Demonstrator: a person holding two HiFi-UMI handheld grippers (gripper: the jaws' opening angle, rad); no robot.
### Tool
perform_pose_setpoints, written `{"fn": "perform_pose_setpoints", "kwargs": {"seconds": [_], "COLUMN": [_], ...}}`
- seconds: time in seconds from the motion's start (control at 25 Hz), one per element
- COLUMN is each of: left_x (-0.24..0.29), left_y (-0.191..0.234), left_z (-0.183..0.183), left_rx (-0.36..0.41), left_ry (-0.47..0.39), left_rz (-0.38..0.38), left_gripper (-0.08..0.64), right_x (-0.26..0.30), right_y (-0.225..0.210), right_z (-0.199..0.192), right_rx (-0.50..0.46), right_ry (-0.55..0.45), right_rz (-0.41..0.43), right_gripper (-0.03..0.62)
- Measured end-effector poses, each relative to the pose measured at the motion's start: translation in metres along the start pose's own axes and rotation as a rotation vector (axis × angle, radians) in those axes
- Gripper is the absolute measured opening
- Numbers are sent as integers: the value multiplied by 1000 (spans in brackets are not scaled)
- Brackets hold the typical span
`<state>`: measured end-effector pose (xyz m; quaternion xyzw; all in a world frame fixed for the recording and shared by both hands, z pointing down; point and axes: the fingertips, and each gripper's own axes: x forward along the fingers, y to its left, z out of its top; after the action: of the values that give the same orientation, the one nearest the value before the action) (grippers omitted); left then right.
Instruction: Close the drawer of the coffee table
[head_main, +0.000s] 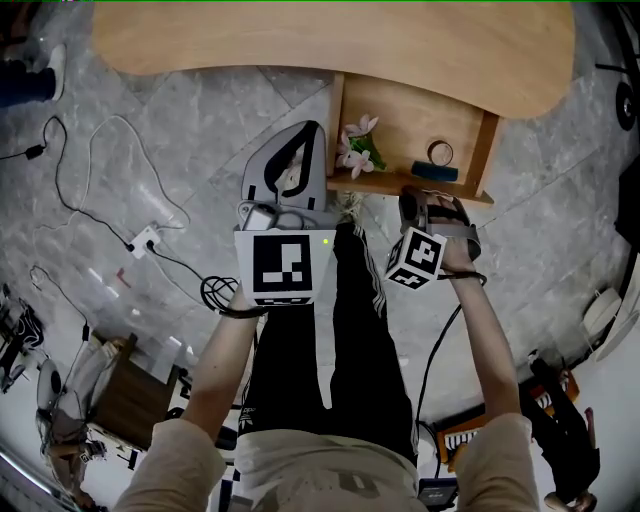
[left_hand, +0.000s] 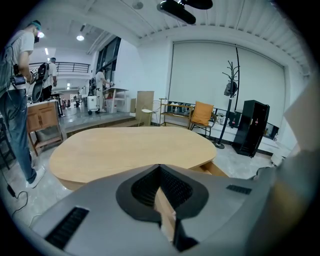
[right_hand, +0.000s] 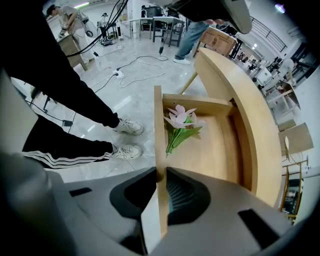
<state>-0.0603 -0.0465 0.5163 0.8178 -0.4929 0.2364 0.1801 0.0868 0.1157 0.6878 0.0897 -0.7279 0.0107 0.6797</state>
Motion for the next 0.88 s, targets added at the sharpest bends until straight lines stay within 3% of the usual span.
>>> {"fn": "perform_pose_setpoints", "kwargs": {"seconds": [0.32,0.88], "left_x": [-4,15], "left_y": [7,9], "left_z": [7,4], "left_rx": [23,27], "left_ry": [11,33], "left_rz": [12,6], "left_gripper": [8,8], "right_x": [-20,-14], "right_y": [-18,-56], "right_z": [13,3], "right_rx": [15,-9], "right_ry": [-50,-28], "right_rz": [-18,-70], "right_gripper": [69,69]}}
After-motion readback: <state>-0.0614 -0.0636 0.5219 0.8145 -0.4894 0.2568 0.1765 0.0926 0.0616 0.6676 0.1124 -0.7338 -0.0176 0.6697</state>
